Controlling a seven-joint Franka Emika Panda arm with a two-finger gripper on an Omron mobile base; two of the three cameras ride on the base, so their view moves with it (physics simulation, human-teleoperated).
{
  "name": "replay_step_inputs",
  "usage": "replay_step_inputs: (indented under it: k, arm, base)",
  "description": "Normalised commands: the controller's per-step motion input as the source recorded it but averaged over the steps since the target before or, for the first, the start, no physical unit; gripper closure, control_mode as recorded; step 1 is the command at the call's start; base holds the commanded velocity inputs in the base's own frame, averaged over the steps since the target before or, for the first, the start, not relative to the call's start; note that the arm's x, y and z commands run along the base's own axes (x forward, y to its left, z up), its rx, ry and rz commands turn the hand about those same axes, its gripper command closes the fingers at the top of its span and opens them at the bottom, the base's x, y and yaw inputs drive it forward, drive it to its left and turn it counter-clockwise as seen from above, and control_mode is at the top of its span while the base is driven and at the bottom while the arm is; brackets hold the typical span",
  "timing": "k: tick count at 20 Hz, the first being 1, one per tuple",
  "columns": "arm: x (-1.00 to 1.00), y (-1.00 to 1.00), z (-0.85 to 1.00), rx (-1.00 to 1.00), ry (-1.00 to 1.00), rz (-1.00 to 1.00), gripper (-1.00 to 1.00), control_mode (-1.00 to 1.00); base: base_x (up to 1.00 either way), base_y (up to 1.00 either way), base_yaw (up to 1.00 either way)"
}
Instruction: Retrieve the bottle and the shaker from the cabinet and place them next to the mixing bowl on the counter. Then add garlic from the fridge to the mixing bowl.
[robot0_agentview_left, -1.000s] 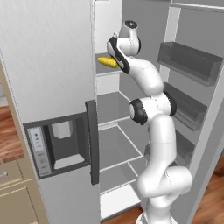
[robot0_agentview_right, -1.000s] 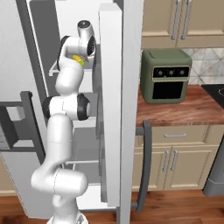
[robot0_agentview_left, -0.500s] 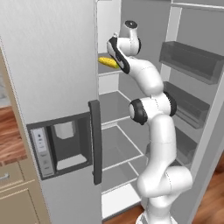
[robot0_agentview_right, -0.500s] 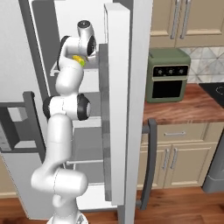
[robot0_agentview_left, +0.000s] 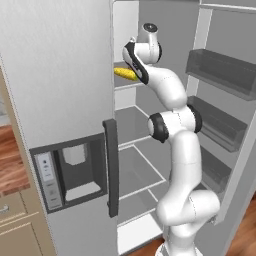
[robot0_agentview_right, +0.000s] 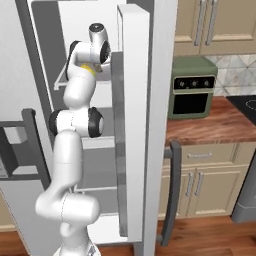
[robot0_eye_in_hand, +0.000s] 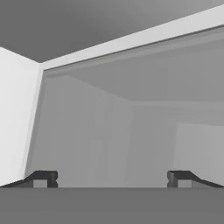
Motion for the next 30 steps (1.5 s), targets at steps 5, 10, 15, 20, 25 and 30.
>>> replay_step_inputs:
  k: [5,10,15,20,25,30]
  arm:
    - [0.00,0.00,0.00,0.00,0.00,0.00,-1.00,1.00]
    - [0.00,0.00,0.00,0.00,0.00,0.00,-1.00,1.00]
    - [0.00,0.00,0.00,0.00,0.00,0.00,-1.00,1.00]
    - [0.00,0.00,0.00,0.00,0.00,0.00,-1.00,1.00]
    - [0.00,0.00,0.00,0.00,0.00,0.00,-1.00,-1.00]
    - [0.00,0.00,0.00,0.00,0.08,0.00,-1.00,-1.00]
  base:
    - [0.35,0.24,-0.04]
    - [0.35,0.18,-0.03]
    - [0.02,0.00,0.00]
    - [0.00,0.00,0.00]
    - [0.00,0.00,0.00]
    - [0.00,0.00,0.00]
